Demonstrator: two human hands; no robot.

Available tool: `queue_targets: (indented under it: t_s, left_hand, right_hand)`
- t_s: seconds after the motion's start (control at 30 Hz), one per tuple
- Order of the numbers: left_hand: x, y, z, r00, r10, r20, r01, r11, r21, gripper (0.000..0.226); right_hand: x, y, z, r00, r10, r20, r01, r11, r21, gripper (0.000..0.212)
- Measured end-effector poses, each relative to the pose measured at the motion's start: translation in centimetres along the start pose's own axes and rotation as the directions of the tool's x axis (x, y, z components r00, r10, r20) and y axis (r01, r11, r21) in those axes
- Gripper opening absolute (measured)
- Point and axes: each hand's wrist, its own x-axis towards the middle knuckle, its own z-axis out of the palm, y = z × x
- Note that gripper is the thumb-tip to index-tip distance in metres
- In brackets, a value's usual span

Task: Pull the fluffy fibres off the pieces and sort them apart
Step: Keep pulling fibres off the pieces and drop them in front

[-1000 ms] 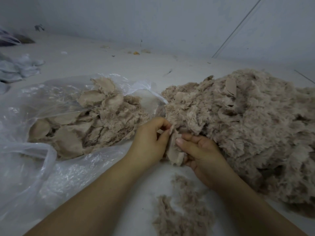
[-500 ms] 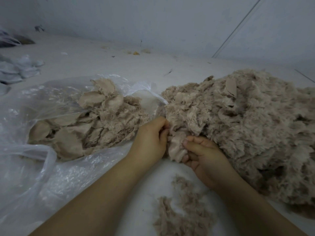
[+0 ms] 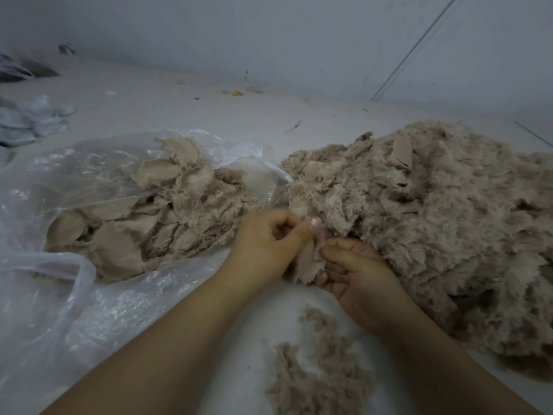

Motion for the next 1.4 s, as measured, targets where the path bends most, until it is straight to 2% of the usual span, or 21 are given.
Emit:
queue_targets:
  t_s: [0.1, 0.2, 0.3, 0.43, 0.5, 0.6, 0.67, 0.77, 0.87, 1.03, 1.17, 1.23, 1.3, 1.37, 1.4]
  left_hand:
    - [-0.2, 0.0, 0.5, 0.995, -0.087, 0.048, 0.089, 0.995, -0.039, 0.019]
    - [-0.2, -0.1, 0.7, 0.988, -0.147, 0.048, 0.152, 0.976, -0.157, 0.025]
    - [-0.2, 0.0, 0.7, 0.974, -0.199, 0.112, 0.220, 0.950, -0.222, 0.028]
    - [-0.2, 0.0, 0.4, 0.947, -0.254, 0.196, 0.308, 0.891, -0.333, 0.033]
    - [-0.2, -0.1, 0.4, 0.944, -0.287, 0.164, 0.329, 0.862, -0.386, 0.035]
    - [0.1, -0.3, 0.1, 0.945, -0.322, 0.059, 0.316, 0.846, -0.429, 0.038]
    - [0.2, -0.4, -0.2, 0.949, -0.312, 0.048, 0.304, 0.861, -0.408, 0.036]
    - [-0.2, -0.1, 0.1, 0.953, -0.279, 0.119, 0.303, 0.894, -0.330, 0.034]
    - [-0.5, 0.0, 0.4, 0.957, -0.238, 0.168, 0.278, 0.920, -0.278, 0.026]
    - [-0.4, 0.4, 0.0, 0.942, -0.236, 0.239, 0.296, 0.920, -0.256, 0.039]
    - [-0.4, 0.4, 0.1, 0.935, -0.310, 0.171, 0.349, 0.885, -0.307, 0.050]
    - [-0.6, 0.4, -0.1, 0.922, -0.311, 0.228, 0.359, 0.909, -0.212, 0.050]
    - [-0.8, 0.3, -0.1, 0.891, -0.306, 0.335, 0.351, 0.933, -0.080, 0.048]
    - [-0.9, 0.2, -0.2, 0.853, -0.320, 0.411, 0.376, 0.925, -0.059, 0.043]
    - [-0.7, 0.3, -0.5, 0.838, -0.332, 0.433, 0.407, 0.909, -0.092, 0.038]
  right_hand:
    - [-0.1, 0.0, -0.2, 0.998, -0.051, 0.047, 0.051, 0.999, -0.011, 0.022]
    - [-0.5, -0.2, -0.1, 0.981, -0.103, 0.167, 0.118, 0.990, -0.082, 0.025]
    - [-0.5, -0.2, -0.1, 0.984, -0.095, 0.151, 0.124, 0.972, -0.199, 0.041]
    - [-0.5, 0.0, -0.3, 0.984, -0.094, 0.151, 0.116, 0.983, -0.143, 0.035]
    - [-0.5, 0.0, -0.3, 0.984, -0.100, 0.149, 0.123, 0.981, -0.148, 0.034]
    - [-0.3, 0.0, -0.2, 0.994, -0.095, 0.061, 0.104, 0.983, -0.153, 0.031]
    - [-0.1, 0.0, -0.3, 0.996, -0.079, 0.039, 0.083, 0.987, -0.140, 0.033]
    - [-0.1, 0.1, -0.4, 0.995, -0.078, 0.059, 0.087, 0.983, -0.163, 0.039]
    - [-0.1, 0.1, -0.6, 0.987, -0.092, 0.128, 0.108, 0.987, -0.123, 0.031]
    - [0.0, 0.2, -0.5, 0.978, -0.106, 0.181, 0.130, 0.983, -0.128, 0.037]
    - [0.0, 0.3, -0.4, 0.983, -0.112, 0.147, 0.125, 0.989, -0.077, 0.032]
    - [0.0, 0.4, -0.5, 0.989, -0.104, 0.101, 0.111, 0.992, -0.066, 0.035]
    - [0.1, 0.4, -0.6, 0.994, -0.095, 0.046, 0.099, 0.990, -0.098, 0.050]
    - [0.1, 0.3, -0.6, 0.996, -0.084, 0.029, 0.086, 0.991, -0.103, 0.053]
    - [0.1, 0.2, -0.6, 0.996, -0.082, 0.037, 0.085, 0.992, -0.097, 0.046]
